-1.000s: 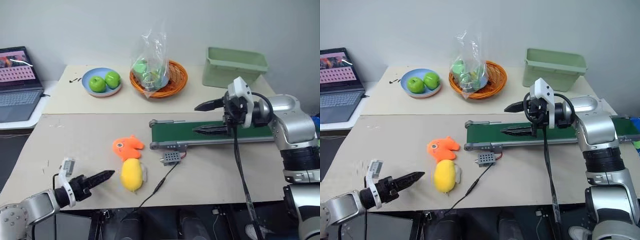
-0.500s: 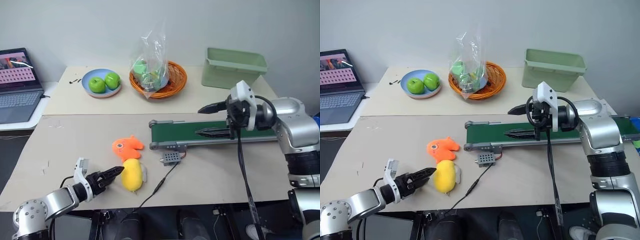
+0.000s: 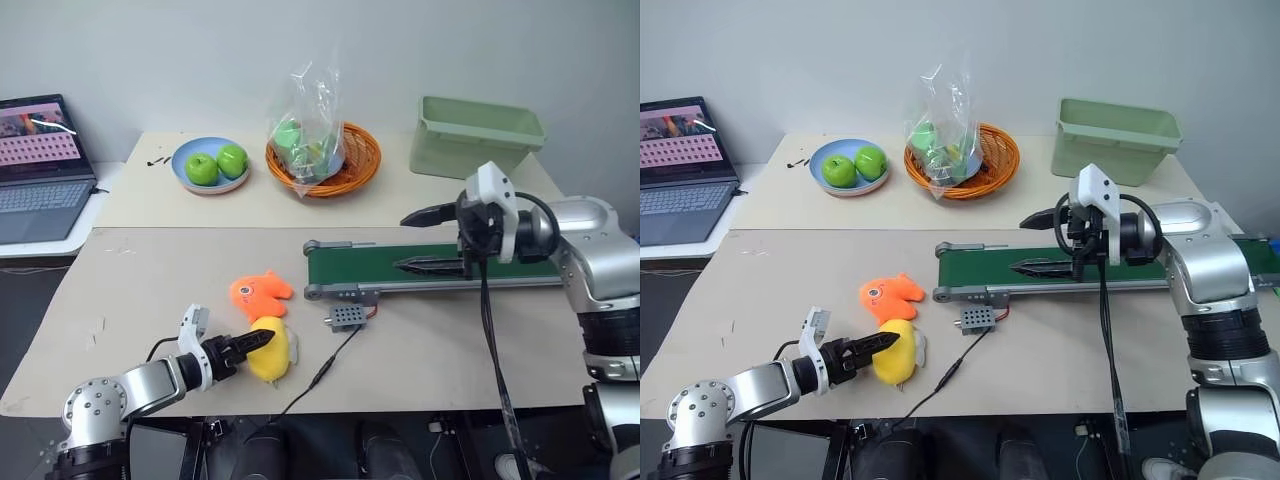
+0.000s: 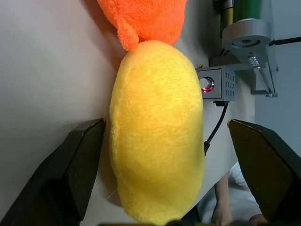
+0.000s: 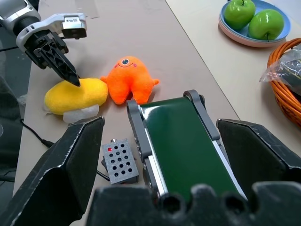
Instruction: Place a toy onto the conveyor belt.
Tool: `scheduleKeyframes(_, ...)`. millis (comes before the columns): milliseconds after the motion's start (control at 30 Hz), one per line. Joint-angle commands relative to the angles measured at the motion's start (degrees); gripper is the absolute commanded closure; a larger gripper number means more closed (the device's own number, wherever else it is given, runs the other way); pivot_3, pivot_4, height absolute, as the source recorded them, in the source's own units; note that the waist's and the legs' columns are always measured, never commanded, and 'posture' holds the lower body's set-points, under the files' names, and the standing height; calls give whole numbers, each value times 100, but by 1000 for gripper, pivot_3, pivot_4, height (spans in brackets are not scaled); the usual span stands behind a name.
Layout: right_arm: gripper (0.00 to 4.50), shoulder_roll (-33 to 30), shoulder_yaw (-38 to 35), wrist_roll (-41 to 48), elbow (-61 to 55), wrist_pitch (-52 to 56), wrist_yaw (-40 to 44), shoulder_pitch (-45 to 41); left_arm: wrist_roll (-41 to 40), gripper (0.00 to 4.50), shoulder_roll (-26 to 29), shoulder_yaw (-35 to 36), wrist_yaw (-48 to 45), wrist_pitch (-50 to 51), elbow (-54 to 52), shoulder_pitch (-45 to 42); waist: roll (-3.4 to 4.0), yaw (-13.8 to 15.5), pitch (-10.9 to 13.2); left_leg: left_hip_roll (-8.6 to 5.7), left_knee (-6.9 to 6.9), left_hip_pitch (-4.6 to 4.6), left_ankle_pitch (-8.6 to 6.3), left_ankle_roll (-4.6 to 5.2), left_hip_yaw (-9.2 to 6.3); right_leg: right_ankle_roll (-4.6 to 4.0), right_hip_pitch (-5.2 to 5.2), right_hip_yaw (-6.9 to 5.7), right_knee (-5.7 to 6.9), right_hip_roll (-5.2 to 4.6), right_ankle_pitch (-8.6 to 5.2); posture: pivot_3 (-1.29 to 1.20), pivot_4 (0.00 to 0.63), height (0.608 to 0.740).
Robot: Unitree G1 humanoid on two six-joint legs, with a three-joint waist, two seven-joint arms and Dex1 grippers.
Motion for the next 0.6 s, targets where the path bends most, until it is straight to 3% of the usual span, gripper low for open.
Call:
scheduleKeyframes(33, 0, -62, -215, 97, -140, -10, -51, -13, 39, 47, -2, -171, 39, 105, -5, 73, 0, -2, 0, 0, 0, 0, 0, 0, 0, 0, 0, 0, 0, 0, 0, 0, 150, 740)
scheduleKeyframes(100, 0, -56, -209, 89, -131, -18, -58, -22, -40, 47, -35, -149, 58, 99, 12, 96, 0, 0, 0, 0, 0, 0, 0, 0, 0, 0, 0, 0, -1, 0, 0, 0, 150, 740)
scheduleKeyframes(133, 0, -53, -204, 86, -131, -22, -61, -26, -152, 582, -45, -130, 55, 117, -8, 112, 0, -1, 0, 0, 0, -1, 0, 0, 0, 1, 0, 0, -1, 0, 0, 0, 150, 740)
scheduleKeyframes(233, 0, -46, -189, 73, -116, -40, -66, -37, -323, 1397, -23, -119, 30, 140, -80, 124, -3, -24, 2, 0, 0, -7, 0, 0, 0, 1, -4, 0, -4, 0, 0, 0, 150, 740)
scheduleKeyframes(433, 0, -25, -165, 50, -72, -78, -66, -61, -976, 3513, 19, -176, 68, 42, -484, -16, -4, -58, 2, 1, 0, -13, 0, 0, -3, 1, -11, -1, -1, 1, 0, 0, 150, 740)
scheduleKeyframes(600, 0, -1, -146, 35, -39, -105, -58, -78, -1358, 3513, 228, -313, 97, -124, -794, -208, -5, -67, 3, 1, 0, -14, 0, 0, -3, 1, -11, -1, -3, 1, 0, 0, 150, 740)
